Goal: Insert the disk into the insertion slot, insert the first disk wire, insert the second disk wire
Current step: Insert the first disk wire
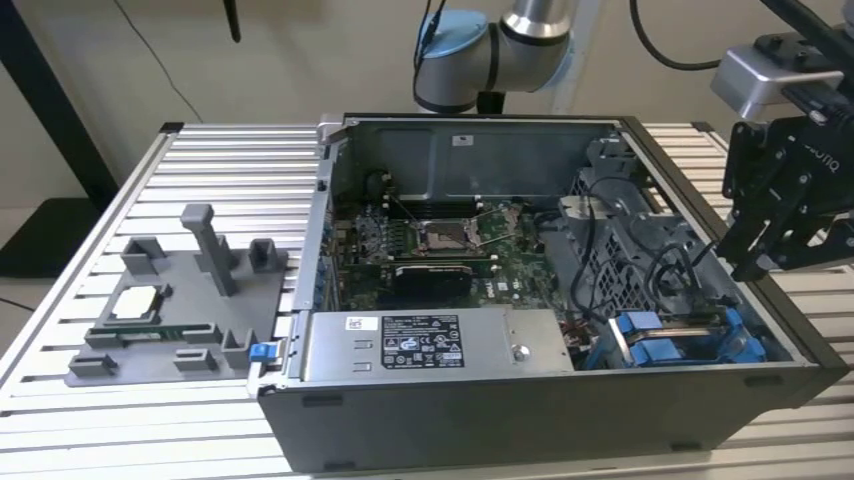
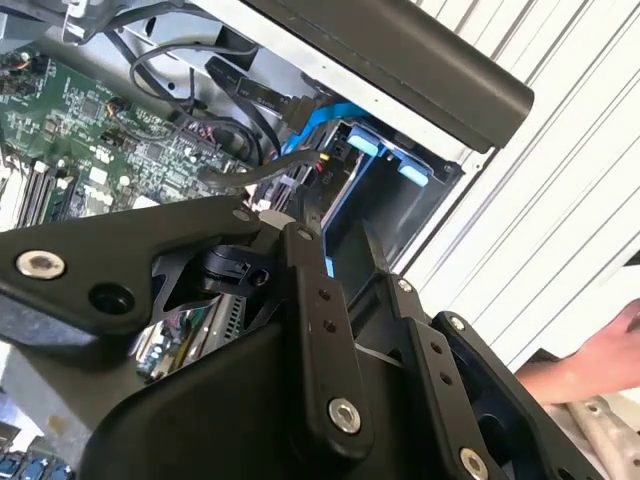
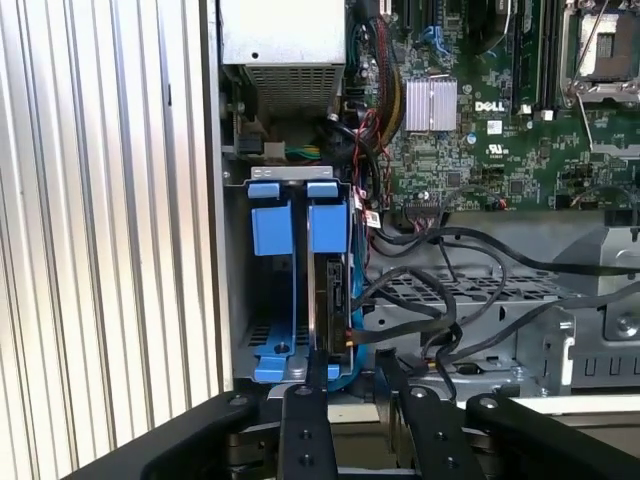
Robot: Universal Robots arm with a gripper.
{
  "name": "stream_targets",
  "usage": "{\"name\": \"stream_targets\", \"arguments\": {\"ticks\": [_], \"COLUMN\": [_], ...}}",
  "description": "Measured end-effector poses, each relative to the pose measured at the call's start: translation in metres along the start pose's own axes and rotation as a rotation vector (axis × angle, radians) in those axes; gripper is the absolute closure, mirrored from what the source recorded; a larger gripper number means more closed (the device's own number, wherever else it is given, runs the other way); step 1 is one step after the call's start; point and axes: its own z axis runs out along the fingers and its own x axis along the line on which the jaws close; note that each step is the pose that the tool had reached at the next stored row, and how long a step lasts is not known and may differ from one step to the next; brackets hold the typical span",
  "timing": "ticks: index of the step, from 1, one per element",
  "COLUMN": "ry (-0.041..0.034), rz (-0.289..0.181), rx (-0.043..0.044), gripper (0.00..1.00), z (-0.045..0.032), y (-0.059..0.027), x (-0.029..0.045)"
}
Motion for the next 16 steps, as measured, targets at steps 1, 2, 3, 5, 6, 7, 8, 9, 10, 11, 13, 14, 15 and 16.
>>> {"name": "stream_targets", "arguments": {"ticks": [1,2,3,5,6,7,8,9,10,11,13,14,15,16], "ry": [0.0002,0.0002,0.0002,0.0005,0.0004,0.0002,0.0002,0.0003,0.0003,0.0003,0.0003,0.0003,0.0003,0.0002], "rz": [0.000,0.000,0.000,0.000,0.000,0.000,0.000,0.000,0.000,0.000,0.000,0.000,0.000,0.000], "rx": [0.0000,0.0000,0.0000,0.0000,0.0000,-0.0004,-0.0005,-0.0005,-0.0005,-0.0005,-0.0005,-0.0005,-0.0005,-0.0005], "gripper": [0.00,0.00,0.00,0.00,0.00,0.00,0.00,0.00,0.00,0.00,0.00,0.00,0.00,0.00], "z": [-0.0001,-0.0001,-0.0001,-0.0002,-0.0001,0.0001,0.0001,0.0000,0.0001,0.0001,0.0001,0.0001,0.0001,0.0001], "y": [0.0000,0.0000,-0.0001,-0.0010,-0.0015,-0.0021,-0.0024,-0.0025,-0.0035,-0.0038,-0.0038,-0.0038,-0.0038,-0.0038], "x": [0.0000,0.0000,0.0000,-0.0001,-0.0001,-0.0002,-0.0002,-0.0002,-0.0002,-0.0003,-0.0003,-0.0003,-0.0003,-0.0003]}}
